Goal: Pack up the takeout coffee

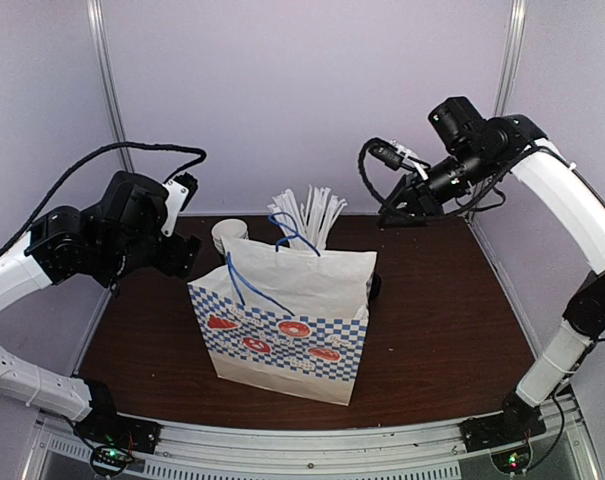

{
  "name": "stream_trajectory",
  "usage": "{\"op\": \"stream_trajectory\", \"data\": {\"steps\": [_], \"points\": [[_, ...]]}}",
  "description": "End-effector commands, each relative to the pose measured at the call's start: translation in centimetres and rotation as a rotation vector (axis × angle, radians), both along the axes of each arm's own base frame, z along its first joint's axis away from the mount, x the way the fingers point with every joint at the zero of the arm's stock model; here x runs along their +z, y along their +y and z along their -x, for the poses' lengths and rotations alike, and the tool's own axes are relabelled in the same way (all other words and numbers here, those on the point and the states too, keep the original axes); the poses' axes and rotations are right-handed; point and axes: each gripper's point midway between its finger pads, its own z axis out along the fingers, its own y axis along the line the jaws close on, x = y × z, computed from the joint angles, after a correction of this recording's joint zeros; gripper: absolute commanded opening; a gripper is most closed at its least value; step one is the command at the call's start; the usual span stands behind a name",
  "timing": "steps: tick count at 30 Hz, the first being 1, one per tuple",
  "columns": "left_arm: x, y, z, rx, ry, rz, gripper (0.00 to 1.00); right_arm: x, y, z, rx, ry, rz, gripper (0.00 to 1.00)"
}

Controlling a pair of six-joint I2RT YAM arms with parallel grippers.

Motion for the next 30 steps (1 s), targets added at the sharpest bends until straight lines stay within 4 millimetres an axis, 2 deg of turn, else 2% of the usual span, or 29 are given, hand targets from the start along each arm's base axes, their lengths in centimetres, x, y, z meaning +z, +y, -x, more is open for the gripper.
{"op": "stream_trajectory", "data": {"steps": [1,6,8,9,10,11,12,13,14,17,21,26,30], "points": [[3.2,2.1,-1.6,0.053,-0.117,-0.003,0.88,0.6,-4.7,-2.0,-0.133,-0.054,-0.056,0.45],[2.6,5.4,-4.0,0.163,-0.083,-0.04,0.88,-0.4,-10.9,-5.2,-0.361,-0.094,-0.07,0.51],[2.0,6.0,-4.9,0.165,-0.056,-0.005,0.88,-0.7,-14.1,-7.0,-0.506,-0.101,-0.098,0.62],[1.9,6.4,-5.3,0.17,-0.051,0.017,0.88,-0.6,-15.9,-8.0,-0.584,-0.117,-0.115,0.75],[1.6,6.6,-5.7,0.163,-0.043,0.047,0.88,-0.8,-17.8,-8.8,-0.675,-0.126,-0.124,0.93],[1.3,6.9,-6.2,0.15,-0.035,0.08,0.88,-0.9,-20.6,-9.9,-0.805,-0.139,-0.133,0.99],[1.3,7.2,-6.8,0.128,-0.037,0.12,0.88,-1.2,-22.5,-10.5,-0.885,-0.151,-0.141,1.0],[1.2,6.6,-7.1,0.068,-0.036,0.147,0.88,-1.0,-24.4,-10.7,-0.947,-0.181,-0.153,1.0],[1.0,6.2,-7.3,0.025,-0.047,0.15,0.89,-0.6,-25.3,-10.9,-0.977,-0.223,-0.164,1.0],[1.5,5.6,-8.3,-0.048,-0.086,0.13,0.9,1.3,-27.6,-11.1,-1.094,-0.377,-0.168,1.0],[3.0,5.3,-8.9,-0.076,-0.1,0.175,0.9,2.8,-29.9,-11.4,-1.251,-0.388,-0.158,1.0],[2.9,5.0,-8.4,-0.096,-0.119,0.229,0.95,4.7,-30.3,-10.2,-1.25,-0.458,-0.115,1.0],[3.8,5.4,-8.8,-0.047,-0.096,0.253,0.98,5.2,-30.6,-9.1,-1.252,-0.473,-0.073,1.0]]}}
